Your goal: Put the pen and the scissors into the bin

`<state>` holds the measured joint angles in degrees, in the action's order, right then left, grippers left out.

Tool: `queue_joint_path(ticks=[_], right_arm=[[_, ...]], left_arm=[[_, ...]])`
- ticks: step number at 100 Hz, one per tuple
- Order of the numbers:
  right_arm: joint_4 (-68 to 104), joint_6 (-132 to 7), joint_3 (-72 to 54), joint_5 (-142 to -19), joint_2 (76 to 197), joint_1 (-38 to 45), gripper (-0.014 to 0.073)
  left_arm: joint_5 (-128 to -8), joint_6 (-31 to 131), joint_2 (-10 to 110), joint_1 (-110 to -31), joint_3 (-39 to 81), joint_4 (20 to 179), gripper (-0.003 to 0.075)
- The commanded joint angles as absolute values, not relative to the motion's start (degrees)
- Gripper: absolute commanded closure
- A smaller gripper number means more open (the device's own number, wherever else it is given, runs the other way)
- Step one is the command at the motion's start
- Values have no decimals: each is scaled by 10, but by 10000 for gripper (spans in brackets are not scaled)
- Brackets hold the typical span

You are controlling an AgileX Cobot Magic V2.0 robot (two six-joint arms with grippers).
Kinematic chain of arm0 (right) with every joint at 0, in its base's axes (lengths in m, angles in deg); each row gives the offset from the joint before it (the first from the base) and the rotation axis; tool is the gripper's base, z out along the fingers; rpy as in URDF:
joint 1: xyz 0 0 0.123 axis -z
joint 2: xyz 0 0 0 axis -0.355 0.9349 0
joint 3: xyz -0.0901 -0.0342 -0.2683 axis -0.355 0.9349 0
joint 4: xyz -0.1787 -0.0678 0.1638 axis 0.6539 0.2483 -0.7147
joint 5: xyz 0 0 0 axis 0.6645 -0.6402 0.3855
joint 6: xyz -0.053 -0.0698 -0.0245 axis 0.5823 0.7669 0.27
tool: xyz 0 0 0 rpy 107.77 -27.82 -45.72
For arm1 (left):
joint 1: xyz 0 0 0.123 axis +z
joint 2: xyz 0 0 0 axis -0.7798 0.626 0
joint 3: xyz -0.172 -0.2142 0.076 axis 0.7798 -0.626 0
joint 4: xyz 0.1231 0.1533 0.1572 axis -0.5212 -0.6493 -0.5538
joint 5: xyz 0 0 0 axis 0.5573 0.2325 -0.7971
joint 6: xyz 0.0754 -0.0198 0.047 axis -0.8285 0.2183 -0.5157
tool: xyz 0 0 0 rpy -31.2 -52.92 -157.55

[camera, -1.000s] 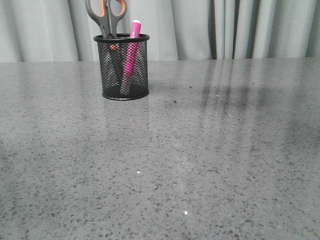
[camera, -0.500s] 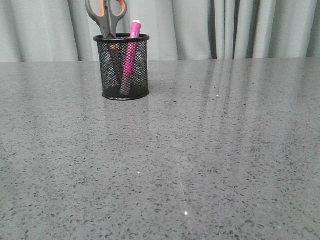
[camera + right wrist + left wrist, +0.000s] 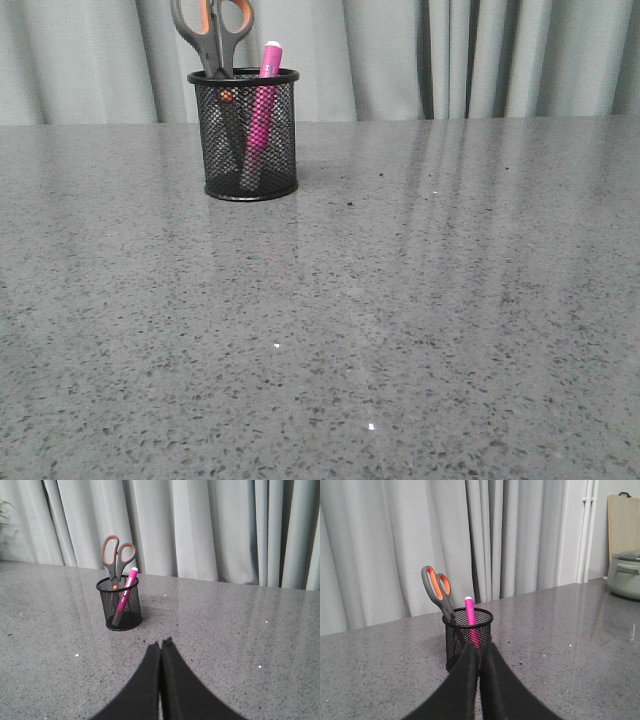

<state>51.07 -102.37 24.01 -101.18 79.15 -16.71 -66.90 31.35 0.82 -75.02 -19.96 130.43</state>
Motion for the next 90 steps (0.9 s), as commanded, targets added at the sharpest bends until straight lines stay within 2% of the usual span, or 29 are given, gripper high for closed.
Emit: queue_joint_path(ticks=[1, 54, 64, 81, 90], right_arm=[[514, -1016, 231, -966, 805, -167, 664], [514, -1016, 231, -968, 805, -167, 664], [514, -1016, 231, -968, 805, -167, 664], [514, -1016, 231, -968, 805, -167, 664], [514, -1016, 231, -968, 805, -167, 664]], left_arm=[[-643, 316, 15, -749, -185, 1318, 739], [-643, 316, 15, -749, -191, 1310, 739], [-638, 329, 14, -743, -191, 1167, 739], [-525, 670, 8, -685, -264, 834, 739], [-491, 760, -8, -650, -320, 766, 739]])
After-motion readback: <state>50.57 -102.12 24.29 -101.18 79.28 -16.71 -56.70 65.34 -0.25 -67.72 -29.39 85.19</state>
